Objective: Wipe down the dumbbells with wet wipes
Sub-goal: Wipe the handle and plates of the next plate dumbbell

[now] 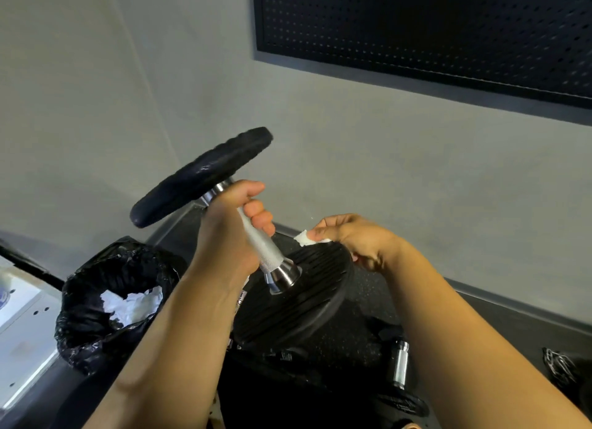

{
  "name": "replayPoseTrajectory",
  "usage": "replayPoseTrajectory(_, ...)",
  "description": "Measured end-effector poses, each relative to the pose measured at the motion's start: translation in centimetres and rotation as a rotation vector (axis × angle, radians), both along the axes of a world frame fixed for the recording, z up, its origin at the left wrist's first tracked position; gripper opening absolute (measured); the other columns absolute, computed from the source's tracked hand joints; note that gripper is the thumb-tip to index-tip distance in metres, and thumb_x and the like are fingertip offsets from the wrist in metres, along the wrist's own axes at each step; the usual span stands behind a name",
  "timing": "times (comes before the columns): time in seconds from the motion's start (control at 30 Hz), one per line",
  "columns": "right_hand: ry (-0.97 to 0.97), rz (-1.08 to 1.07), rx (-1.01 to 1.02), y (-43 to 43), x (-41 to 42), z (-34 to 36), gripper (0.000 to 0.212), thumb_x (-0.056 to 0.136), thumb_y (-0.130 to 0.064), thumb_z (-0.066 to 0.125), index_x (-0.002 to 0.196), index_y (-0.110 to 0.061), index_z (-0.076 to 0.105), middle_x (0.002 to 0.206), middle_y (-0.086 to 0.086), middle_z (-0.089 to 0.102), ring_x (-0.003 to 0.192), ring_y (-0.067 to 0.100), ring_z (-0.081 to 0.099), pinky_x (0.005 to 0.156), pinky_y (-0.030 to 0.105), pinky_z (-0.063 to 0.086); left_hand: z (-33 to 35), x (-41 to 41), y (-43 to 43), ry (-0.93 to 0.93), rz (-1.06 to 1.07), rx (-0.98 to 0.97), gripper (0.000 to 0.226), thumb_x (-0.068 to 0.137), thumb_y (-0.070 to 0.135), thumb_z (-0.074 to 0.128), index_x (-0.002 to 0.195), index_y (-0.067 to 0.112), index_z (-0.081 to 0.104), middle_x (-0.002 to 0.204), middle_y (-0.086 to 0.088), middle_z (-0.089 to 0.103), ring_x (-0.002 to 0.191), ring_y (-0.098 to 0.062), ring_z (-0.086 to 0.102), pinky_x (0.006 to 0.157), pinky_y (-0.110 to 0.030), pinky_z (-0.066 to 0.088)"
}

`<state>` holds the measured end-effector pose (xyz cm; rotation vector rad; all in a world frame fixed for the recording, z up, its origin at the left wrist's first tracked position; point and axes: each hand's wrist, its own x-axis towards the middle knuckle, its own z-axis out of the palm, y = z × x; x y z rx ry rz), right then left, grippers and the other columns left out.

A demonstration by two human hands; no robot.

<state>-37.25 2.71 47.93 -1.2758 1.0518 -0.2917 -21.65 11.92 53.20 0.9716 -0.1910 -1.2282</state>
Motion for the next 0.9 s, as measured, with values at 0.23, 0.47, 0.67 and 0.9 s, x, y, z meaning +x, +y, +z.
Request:
replayPoseTrajectory(0.23, -0.116, -0.328, 0.032, 1.0, 0.4, -1.2, 0.016, 0.094, -0.013, 0.058, 0.083, -0.002, 0.063, 0.052, 0.003, 0.052, 0.033, 0.007, 0.041, 0.033, 0.015, 0.029, -1.1, 1.0, 0.3, 0.378, 0.117, -0.048, 0.034, 0.085, 0.013, 0.046, 0.057, 0.022, 0.029, 0.041, 0.009, 0.030, 0.034, -0.005, 0.029, 0.040, -0.016, 0.025)
replayPoseTrajectory(0.47, -0.393, -0.447, -0.303, 2.3, 0.1, 4.7, 0.018, 0.094, -0.011, 0.055, 0.077, -0.011, 0.058, 0.055, 0.000, 0.052, 0.042, 0.007, 0.042, 0.044, 0.016, 0.037, -1.3, 1.0, 0.0, 0.430, 0.233, -0.051, 0.040, 0.087, 0.012, 0.045, 0.052, 0.022, 0.028, 0.041, 0.010, 0.028, 0.033, -0.005, 0.028, 0.040, -0.015, 0.025)
replayPoseTrajectory(0.67, -0.231, -0.233, -0.317, 3.5, 0.1, 7.0, 0.021, 0.095, -0.011, 0.054, 0.078, -0.011, 0.064, 0.056, 0.006, 0.050, 0.048, 0.014, 0.032, 0.043, 0.020, 0.026, -1.3, 1.1, -0.7, 0.304, 0.354, 0.014, 0.042, 0.088, 0.009, 0.046, 0.058, 0.023, 0.021, 0.042, 0.010, 0.021, 0.034, -0.008, 0.021, 0.036, -0.018, 0.022)
replayPoseTrajectory(0.9, -0.177, -0.209, -0.677, 7.5, 0.5, 7.1, 0.015, 0.095, -0.011, 0.055, 0.084, -0.006, 0.063, 0.066, -0.001, 0.049, 0.053, 0.005, 0.043, 0.055, 0.016, 0.036, -1.7, 1.8, -1.1, 0.258, 0.449, 0.147, 0.033, 0.091, 0.013, 0.050, 0.062, 0.019, 0.036, 0.034, 0.012, 0.033, 0.028, -0.006, 0.029, 0.045, -0.020, 0.030)
